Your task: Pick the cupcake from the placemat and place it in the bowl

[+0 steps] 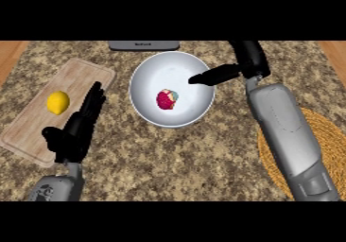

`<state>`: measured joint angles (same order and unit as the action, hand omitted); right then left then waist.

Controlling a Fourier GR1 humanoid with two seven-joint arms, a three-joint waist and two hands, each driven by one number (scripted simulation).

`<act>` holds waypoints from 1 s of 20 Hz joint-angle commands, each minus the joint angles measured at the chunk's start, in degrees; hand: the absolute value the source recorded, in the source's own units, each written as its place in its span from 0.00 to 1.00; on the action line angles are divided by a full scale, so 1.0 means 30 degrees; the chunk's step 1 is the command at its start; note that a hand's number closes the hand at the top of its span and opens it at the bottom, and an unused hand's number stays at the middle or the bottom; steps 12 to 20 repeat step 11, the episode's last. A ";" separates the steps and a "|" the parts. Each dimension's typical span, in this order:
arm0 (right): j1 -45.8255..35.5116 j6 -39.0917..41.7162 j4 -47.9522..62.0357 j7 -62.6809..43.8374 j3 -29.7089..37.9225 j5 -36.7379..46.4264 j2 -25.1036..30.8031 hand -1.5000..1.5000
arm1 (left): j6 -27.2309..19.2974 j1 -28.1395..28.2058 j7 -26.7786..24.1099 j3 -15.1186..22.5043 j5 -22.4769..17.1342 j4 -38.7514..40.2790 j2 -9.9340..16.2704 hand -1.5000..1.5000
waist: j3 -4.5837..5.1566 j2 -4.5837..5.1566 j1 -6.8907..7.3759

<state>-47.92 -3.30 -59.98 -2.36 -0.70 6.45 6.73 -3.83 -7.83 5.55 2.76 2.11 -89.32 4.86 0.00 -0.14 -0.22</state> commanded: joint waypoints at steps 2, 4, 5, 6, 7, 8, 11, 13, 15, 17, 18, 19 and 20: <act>0.1539 0.2609 -0.1682 0.0198 0.0971 -0.1768 0.1139 0.00 | -0.0545 -0.0640 -0.0474 0.0044 0.0390 0.1274 -0.0721 0.50 | 0.0001 0.0045 -0.0004; 0.2795 0.3027 -0.1821 0.1319 0.0869 -0.2022 0.0818 0.00 | -0.0153 0.0099 -0.1042 0.0063 0.0310 0.1054 -0.0513 0.50 | 0.0000 0.0046 0.0054; 0.4013 0.3459 -0.3837 0.0200 0.0394 -0.1944 0.1186 0.00 | -0.0046 0.0208 -0.1056 0.0287 0.0179 0.1037 -0.0788 0.50 | 0.0002 0.0004 -0.0054; 0.3079 0.3746 -0.2764 0.0605 0.0742 -0.2044 0.1162 0.00 | 0.0021 -0.0173 -0.0276 0.0060 0.0198 0.0360 -0.0452 0.50 | 0.0000 0.0035 0.0093; 0.4932 0.3843 -0.4933 0.0265 0.0204 -0.1868 0.1345 0.00 | -0.0665 0.0236 -0.0572 0.0542 0.0884 0.0466 -0.0915 0.50 | 0.0001 0.0001 -0.0021; 0.3010 0.3816 -0.2793 0.0619 0.0913 -0.1857 0.1350 0.00 | 0.0012 -0.0943 0.0758 0.0031 0.0342 -0.0016 -0.0355 0.50 | 0.0000 0.0044 0.0122; 0.5108 0.4610 -0.5477 -0.0098 0.0653 -0.2118 0.1692 0.00 | -0.0538 0.0007 0.0004 0.0477 0.0761 0.0122 -0.1054 0.50 | 0.0002 0.0019 0.0038; 0.5108 0.4610 -0.5477 -0.0098 0.0653 -0.2118 0.1692 0.00 | -0.0538 0.0007 0.0004 0.0477 0.0761 0.0122 -0.1054 0.50 | 0.0002 0.0019 0.0038; 0.5108 0.4610 -0.5477 -0.0098 0.0653 -0.2118 0.1692 0.00 | -0.0538 0.0007 0.0004 0.0477 0.0761 0.0122 -0.1054 0.50 | 0.0002 0.0019 0.0038; 0.5108 0.4610 -0.5477 -0.0098 0.0653 -0.2118 0.1692 0.00 | -0.0538 0.0007 0.0004 0.0477 0.0761 0.0122 -0.1054 0.50 | 0.0002 0.0019 0.0038; 0.5108 0.4610 -0.5477 -0.0098 0.0653 -0.2118 0.1692 0.00 | -0.0538 0.0007 0.0004 0.0477 0.0761 0.0122 -0.1054 0.50 | 0.0002 0.0019 0.0038; 0.5108 0.4610 -0.5477 -0.0098 0.0653 -0.2118 0.1692 0.00 | -0.0538 0.0007 0.0004 0.0477 0.0761 0.0122 -0.1054 0.50 | 0.0002 0.0019 0.0038; 0.5108 0.4610 -0.5477 -0.0098 0.0653 -0.2118 0.1692 0.00 | -0.0538 0.0007 0.0004 0.0477 0.0761 0.0122 -0.1054 0.50 | 0.0002 0.0019 0.0038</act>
